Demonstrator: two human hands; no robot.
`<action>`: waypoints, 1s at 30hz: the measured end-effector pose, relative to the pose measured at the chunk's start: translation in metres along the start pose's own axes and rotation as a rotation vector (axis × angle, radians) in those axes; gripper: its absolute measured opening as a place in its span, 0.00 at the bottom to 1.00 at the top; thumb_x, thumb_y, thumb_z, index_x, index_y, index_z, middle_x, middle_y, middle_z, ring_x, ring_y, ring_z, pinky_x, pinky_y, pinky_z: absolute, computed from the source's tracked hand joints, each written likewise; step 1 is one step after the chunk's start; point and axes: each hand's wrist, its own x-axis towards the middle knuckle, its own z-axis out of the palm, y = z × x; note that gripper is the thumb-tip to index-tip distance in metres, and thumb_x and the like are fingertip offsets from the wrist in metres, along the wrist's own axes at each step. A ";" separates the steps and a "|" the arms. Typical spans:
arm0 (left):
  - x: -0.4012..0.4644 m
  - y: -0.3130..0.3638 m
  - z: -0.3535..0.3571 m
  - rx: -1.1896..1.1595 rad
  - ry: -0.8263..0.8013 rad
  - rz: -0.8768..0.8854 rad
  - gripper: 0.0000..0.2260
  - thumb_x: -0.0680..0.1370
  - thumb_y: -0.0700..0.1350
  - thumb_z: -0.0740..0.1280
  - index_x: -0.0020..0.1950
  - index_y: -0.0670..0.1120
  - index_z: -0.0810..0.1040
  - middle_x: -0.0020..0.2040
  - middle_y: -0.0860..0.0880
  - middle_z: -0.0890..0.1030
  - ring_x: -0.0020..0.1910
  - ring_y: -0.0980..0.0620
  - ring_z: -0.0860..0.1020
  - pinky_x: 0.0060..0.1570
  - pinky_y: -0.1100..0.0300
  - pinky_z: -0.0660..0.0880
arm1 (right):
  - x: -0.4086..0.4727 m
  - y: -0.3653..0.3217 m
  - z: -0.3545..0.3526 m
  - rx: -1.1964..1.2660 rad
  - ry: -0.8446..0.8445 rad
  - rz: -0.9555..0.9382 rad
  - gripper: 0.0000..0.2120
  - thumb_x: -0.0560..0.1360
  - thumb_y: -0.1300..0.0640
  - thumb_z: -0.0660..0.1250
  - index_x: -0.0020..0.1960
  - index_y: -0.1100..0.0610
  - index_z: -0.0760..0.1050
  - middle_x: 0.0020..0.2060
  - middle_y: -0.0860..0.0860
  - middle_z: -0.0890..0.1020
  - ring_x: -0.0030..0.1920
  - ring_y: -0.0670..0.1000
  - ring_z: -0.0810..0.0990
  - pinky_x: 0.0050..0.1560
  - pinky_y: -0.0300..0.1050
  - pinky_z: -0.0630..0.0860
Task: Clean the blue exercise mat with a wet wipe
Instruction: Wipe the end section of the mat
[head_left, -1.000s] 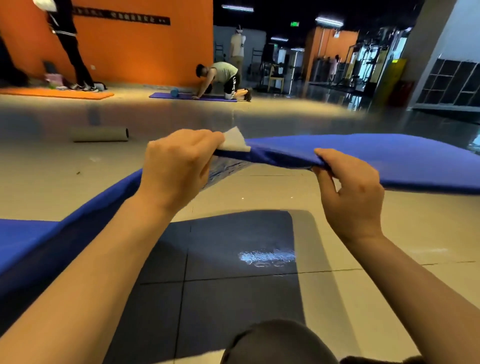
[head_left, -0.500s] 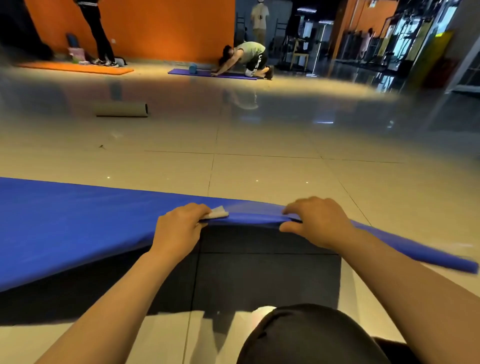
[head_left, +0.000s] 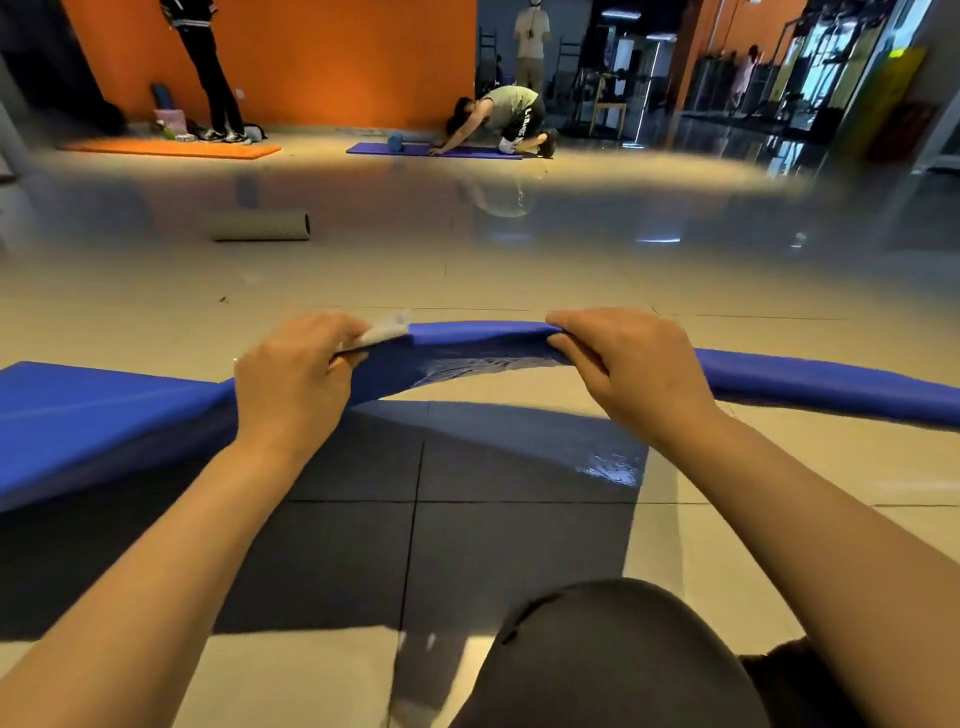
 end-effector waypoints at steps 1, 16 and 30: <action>-0.011 0.002 0.009 -0.021 -0.034 -0.007 0.08 0.73 0.38 0.70 0.50 0.44 0.84 0.45 0.43 0.84 0.41 0.38 0.81 0.32 0.51 0.74 | -0.007 0.006 0.003 0.035 -0.090 0.041 0.15 0.81 0.51 0.59 0.58 0.57 0.81 0.46 0.55 0.85 0.45 0.60 0.82 0.41 0.54 0.79; -0.141 0.019 0.151 -0.143 -0.631 -0.119 0.12 0.70 0.42 0.78 0.50 0.52 0.82 0.45 0.54 0.81 0.43 0.48 0.81 0.30 0.66 0.57 | -0.091 0.080 0.112 -0.054 -1.036 0.270 0.10 0.81 0.52 0.62 0.56 0.51 0.81 0.50 0.50 0.83 0.48 0.53 0.78 0.49 0.49 0.76; -0.087 0.041 0.141 -0.121 -0.262 -0.025 0.08 0.71 0.36 0.69 0.48 0.42 0.83 0.45 0.44 0.82 0.38 0.42 0.80 0.32 0.62 0.64 | -0.041 0.098 0.069 -0.059 -0.656 0.386 0.11 0.78 0.52 0.68 0.58 0.50 0.83 0.51 0.50 0.85 0.53 0.55 0.80 0.47 0.47 0.72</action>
